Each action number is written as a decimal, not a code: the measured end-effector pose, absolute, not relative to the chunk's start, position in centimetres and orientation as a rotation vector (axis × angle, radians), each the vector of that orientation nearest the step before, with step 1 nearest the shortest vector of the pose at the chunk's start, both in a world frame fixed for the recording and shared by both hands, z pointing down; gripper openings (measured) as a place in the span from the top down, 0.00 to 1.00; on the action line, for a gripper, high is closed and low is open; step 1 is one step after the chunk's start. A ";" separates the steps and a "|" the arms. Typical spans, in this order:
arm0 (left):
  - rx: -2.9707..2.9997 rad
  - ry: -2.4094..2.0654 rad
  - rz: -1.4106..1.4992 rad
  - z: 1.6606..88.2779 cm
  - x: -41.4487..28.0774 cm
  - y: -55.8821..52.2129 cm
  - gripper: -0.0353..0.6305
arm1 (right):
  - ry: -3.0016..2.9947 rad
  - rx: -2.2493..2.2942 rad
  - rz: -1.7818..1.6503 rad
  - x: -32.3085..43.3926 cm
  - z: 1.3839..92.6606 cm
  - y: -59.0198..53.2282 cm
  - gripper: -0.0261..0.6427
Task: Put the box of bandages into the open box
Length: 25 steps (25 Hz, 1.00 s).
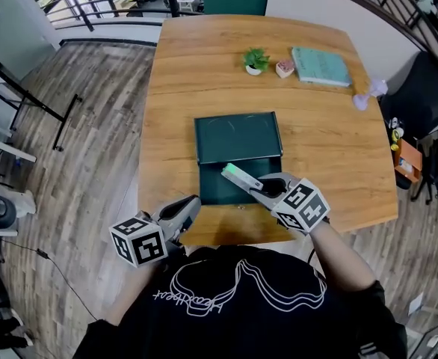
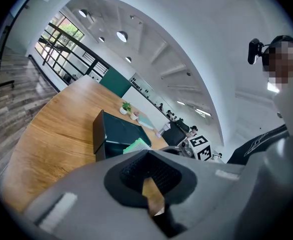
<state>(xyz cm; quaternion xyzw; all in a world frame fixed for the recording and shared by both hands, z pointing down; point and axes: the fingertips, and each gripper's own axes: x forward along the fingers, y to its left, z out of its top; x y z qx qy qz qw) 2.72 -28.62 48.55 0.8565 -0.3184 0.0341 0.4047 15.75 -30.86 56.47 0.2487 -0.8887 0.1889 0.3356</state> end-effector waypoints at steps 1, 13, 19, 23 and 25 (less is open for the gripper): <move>2.157 -0.808 0.085 48.7 2.7 -28.6 0.95 | -2.303 0.639 0.482 15.7 56.8 -31.0 0.78; 2.120 -0.874 0.048 49.3 1.1 -28.6 0.95 | -2.164 0.552 0.414 15.4 60.2 -31.3 0.78; 2.111 -0.886 0.043 49.6 0.9 -28.7 0.95 | -2.131 0.522 0.415 15.4 60.6 -31.2 0.77; 2.122 -0.880 0.040 49.2 1.2 -29.1 0.95 | -2.134 0.517 0.420 15.3 60.6 -31.1 0.77; 2.127 -0.874 0.045 49.1 1.4 -29.2 0.95 | -2.144 0.509 0.428 15.2 60.6 -30.9 0.74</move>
